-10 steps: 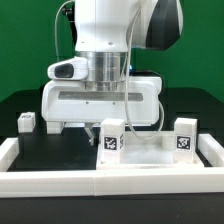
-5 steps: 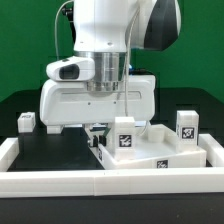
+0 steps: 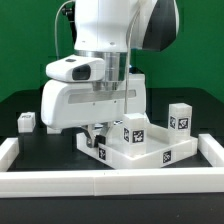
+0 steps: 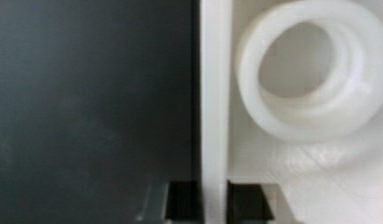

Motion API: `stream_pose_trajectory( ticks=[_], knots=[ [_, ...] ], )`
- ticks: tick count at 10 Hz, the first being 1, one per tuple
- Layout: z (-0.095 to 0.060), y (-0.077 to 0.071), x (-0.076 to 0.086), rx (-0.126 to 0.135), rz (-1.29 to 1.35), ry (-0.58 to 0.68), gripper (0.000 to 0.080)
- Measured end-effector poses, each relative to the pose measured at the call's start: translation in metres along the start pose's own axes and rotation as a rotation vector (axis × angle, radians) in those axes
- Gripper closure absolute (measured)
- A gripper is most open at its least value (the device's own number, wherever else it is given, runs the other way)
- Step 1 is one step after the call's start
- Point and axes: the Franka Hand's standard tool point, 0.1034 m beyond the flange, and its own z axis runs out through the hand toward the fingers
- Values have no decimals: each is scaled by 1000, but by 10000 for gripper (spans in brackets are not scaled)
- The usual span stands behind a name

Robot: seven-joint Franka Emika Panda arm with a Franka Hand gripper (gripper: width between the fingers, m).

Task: Assemble square table

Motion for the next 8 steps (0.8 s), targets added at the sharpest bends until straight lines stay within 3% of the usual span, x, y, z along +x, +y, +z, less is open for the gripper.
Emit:
stream_pose_trajectory(
  ticks=[2, 6, 8],
  knots=[
    [0, 1, 0, -6, -154, -10, 739],
    [-5, 1, 25, -30, -448, -28, 739],
    [-4, 5, 19, -32, -574, -39, 739]
  ],
)
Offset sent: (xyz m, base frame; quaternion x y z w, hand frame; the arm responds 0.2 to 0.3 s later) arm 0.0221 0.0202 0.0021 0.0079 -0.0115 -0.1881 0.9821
